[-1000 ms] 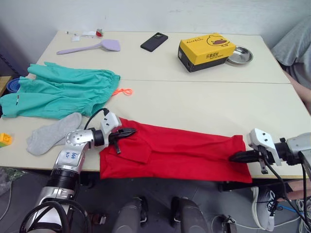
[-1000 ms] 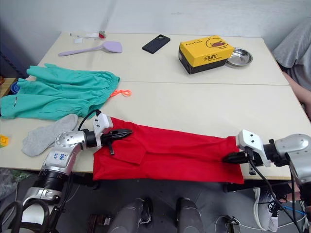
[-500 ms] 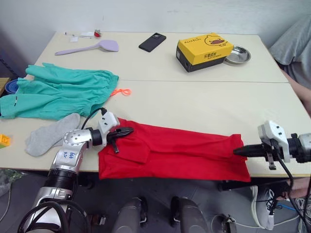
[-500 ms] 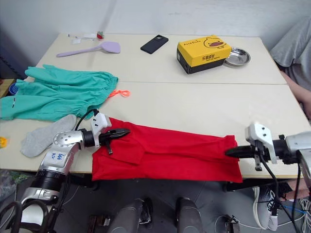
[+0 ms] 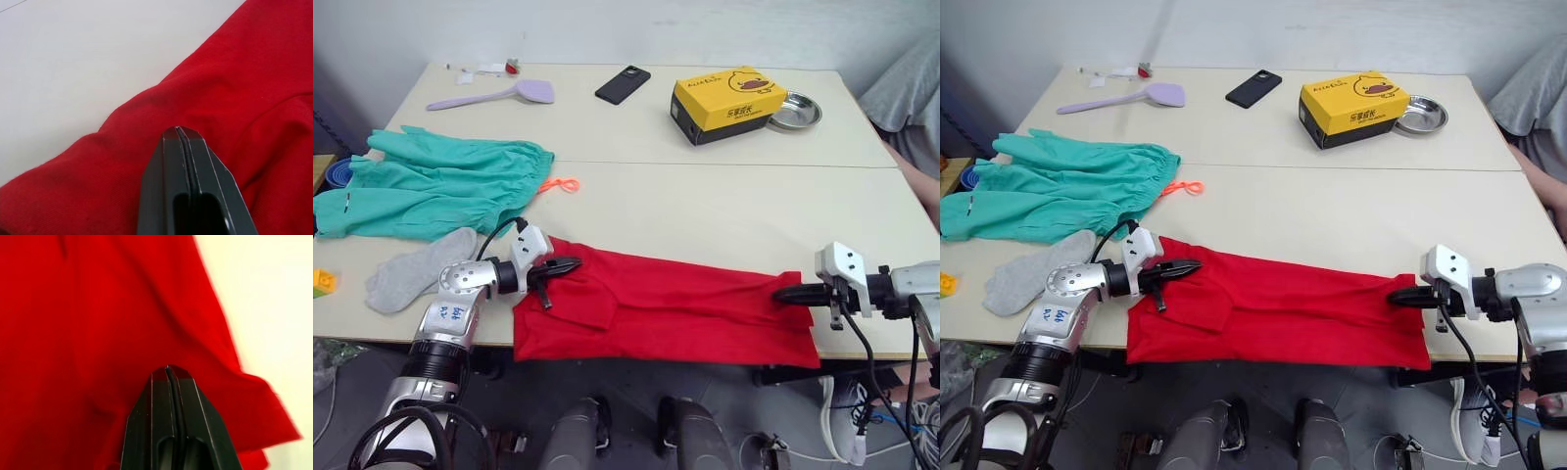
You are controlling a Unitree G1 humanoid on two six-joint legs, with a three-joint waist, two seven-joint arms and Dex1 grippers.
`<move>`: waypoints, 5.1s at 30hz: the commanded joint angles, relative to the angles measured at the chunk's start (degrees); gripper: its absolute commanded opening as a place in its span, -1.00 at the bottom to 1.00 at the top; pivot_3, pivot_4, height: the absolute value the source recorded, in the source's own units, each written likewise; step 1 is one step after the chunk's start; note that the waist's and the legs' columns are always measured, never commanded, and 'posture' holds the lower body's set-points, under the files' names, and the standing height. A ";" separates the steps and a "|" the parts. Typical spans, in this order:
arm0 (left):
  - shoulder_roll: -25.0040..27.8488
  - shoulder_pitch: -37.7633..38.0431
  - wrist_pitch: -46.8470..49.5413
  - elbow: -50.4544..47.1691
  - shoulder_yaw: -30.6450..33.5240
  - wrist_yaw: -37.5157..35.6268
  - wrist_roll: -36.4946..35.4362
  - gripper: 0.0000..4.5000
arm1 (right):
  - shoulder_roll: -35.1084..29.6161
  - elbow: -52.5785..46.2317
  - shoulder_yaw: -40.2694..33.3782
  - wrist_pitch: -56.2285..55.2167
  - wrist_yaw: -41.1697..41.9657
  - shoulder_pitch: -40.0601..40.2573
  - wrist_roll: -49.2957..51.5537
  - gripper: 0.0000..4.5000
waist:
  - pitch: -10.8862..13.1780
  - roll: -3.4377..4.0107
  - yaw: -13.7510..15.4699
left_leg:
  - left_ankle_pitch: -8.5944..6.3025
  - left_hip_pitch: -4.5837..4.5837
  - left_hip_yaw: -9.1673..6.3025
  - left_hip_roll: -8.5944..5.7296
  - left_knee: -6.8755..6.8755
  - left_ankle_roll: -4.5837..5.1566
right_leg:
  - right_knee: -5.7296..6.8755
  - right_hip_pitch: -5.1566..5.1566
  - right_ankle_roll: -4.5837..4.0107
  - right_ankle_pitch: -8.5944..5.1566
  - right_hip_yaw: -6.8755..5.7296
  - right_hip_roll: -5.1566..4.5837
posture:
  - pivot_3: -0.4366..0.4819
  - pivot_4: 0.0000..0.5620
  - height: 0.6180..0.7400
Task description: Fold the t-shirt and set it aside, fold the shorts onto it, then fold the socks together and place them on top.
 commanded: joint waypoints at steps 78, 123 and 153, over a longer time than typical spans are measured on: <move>5.10 17.45 7.14 -21.27 10.31 0.00 -11.95 -1.00 | 15.58 -19.64 -16.86 4.43 -29.64 19.37 12.53 -0.99 | 0.00 0.02 -0.20 | -0.03 0.02 0.06 -0.03 -0.29 0.03 | -0.27 -0.04 0.07 0.04 0.15 -0.03 | -0.05 -0.47 1.00; 7.59 14.29 7.16 -29.60 11.82 -5.36 -18.34 1.00 | 4.78 27.20 11.51 7.17 -21.63 -35.78 -19.04 -0.99 | 0.23 0.42 -1.11 | -0.04 -0.08 0.17 0.05 -0.24 -0.13 | -0.31 -0.17 -0.05 -0.01 0.02 0.03 | -0.05 -0.47 1.00; 5.81 -1.95 5.20 -11.46 7.63 -5.16 -11.69 1.00 | -3.47 12.69 -5.76 28.10 -20.23 -25.92 -8.63 0.97 | 0.23 0.42 -1.40 | 0.03 -0.10 0.27 0.21 -0.07 -0.07 | -0.13 -0.17 -0.03 0.00 0.10 0.21 | -0.05 -0.47 1.00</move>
